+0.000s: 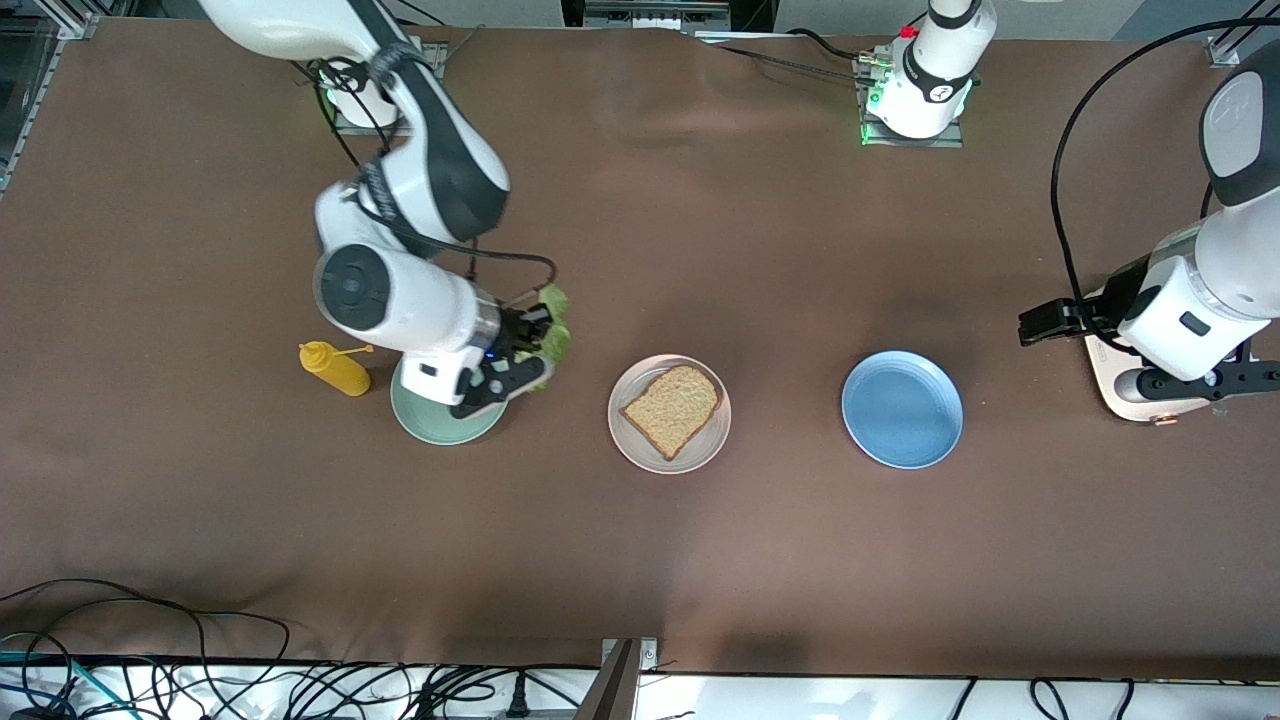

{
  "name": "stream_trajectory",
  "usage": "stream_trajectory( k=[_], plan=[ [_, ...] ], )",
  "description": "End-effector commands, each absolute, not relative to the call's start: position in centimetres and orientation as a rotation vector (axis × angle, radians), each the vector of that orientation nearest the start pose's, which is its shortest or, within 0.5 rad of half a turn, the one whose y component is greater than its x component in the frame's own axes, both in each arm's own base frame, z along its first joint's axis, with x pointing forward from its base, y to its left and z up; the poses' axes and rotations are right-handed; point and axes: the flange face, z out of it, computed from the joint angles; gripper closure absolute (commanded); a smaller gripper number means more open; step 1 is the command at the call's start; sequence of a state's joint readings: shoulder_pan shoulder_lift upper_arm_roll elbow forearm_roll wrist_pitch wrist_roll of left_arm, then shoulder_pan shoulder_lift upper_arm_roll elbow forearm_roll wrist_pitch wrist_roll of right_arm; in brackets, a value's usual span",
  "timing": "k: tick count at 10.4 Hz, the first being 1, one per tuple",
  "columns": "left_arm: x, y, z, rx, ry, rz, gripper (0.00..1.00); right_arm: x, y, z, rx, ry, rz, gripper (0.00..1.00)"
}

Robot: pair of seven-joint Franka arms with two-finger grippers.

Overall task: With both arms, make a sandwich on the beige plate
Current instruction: 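Carry the lettuce leaf over the bread on the beige plate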

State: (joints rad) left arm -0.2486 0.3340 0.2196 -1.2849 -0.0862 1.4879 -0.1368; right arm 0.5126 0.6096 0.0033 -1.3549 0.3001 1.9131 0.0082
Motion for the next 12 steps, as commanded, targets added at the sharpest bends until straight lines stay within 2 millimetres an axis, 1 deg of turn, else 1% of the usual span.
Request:
stream_trajectory(
  k=[1, 2, 3, 4, 5, 6, 7, 9, 10, 12],
  plan=[
    [63.7, -5.0, 55.7, -3.122, -0.144, 0.191, 0.0, 61.6, 43.2, 35.3, -2.867, -0.432, 0.131, 1.0],
    [63.7, -4.9, 55.7, -3.123, -0.144, 0.191, 0.0, 61.2, 46.3, 34.2, -2.886, -0.358, 0.112, 1.0],
    [63.7, -5.0, 55.7, -3.123, -0.142, 0.191, 0.0, 60.7, 48.8, 33.1, -2.895, -0.288, 0.077, 1.0],
    [63.7, -5.0, 55.7, -3.122, -0.144, 0.191, 0.0, 60.2, 50.5, 31.4, -2.895, -0.225, 0.054, 1.0],
    [63.7, -4.9, 55.7, -3.121, -0.144, 0.191, 0.0, 59.4, 52.0, 30.0, -2.894, -0.201, 0.033, 1.0],
    [63.8, -4.5, 55.7, -3.12, -0.154, 0.193, 0.0, 58.7, 53.1, 28.6, -2.896, -0.176, 0.025, 1.0],
    [63.8, -4.5, 55.7, -3.12, -0.154, 0.193, 0.0, 58.4, 53.7, 27.7, -2.891, -0.166, 0.007, 1.0],
    [63.8, -4.5, 55.7, -3.12, -0.154, 0.193, 0.0, 58.1, 54.3, 26.7, -2.883, -0.161, -0.017, 1.0],
    [63.8, -4.5, 55.7, -3.12, -0.154, 0.193, 0.0, 58.5, 54.0, 26.3, -2.885, -0.155, -0.04, 1.0],
    [63.8, -4.5, 55.7, -3.12, -0.154, 0.193, 0.0, 58.7, 53.8, 25.3, -2.896, -0.168, -0.039, 1.0]
  ],
)
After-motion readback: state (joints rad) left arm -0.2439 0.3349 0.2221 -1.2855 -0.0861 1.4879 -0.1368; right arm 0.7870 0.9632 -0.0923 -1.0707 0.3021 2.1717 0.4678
